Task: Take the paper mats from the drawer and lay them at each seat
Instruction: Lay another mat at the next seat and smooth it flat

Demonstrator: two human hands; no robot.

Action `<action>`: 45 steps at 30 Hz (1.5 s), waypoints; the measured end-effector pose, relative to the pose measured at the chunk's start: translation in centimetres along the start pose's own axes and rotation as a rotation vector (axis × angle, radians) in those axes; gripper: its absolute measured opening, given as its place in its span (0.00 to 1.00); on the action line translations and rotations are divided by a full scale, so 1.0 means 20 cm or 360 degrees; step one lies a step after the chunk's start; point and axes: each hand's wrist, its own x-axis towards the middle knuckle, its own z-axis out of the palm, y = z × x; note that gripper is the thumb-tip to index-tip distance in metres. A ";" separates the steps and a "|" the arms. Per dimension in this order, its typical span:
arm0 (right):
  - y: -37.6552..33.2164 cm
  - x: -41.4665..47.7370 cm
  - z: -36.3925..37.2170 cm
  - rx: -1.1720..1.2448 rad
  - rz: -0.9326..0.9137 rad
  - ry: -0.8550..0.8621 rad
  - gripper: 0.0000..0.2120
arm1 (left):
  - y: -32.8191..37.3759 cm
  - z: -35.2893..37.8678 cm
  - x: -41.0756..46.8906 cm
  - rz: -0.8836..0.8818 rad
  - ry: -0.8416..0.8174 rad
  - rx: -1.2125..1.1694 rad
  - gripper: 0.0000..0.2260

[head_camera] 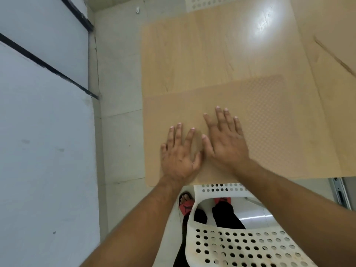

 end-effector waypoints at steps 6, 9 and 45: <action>-0.14 0.23 0.07 -0.0016 0.0029 -0.0073 0.30 | 0.00 0.01 0.00 0.0013 0.0034 -0.0083 0.36; -0.12 0.24 0.08 -0.0060 0.0024 -0.0053 0.29 | 0.00 -0.01 0.01 0.0046 0.0049 -0.0067 0.35; -0.10 0.30 0.06 -0.0224 0.0079 -0.0002 0.29 | -0.02 -0.18 0.35 -0.0068 -0.0149 -0.0191 0.35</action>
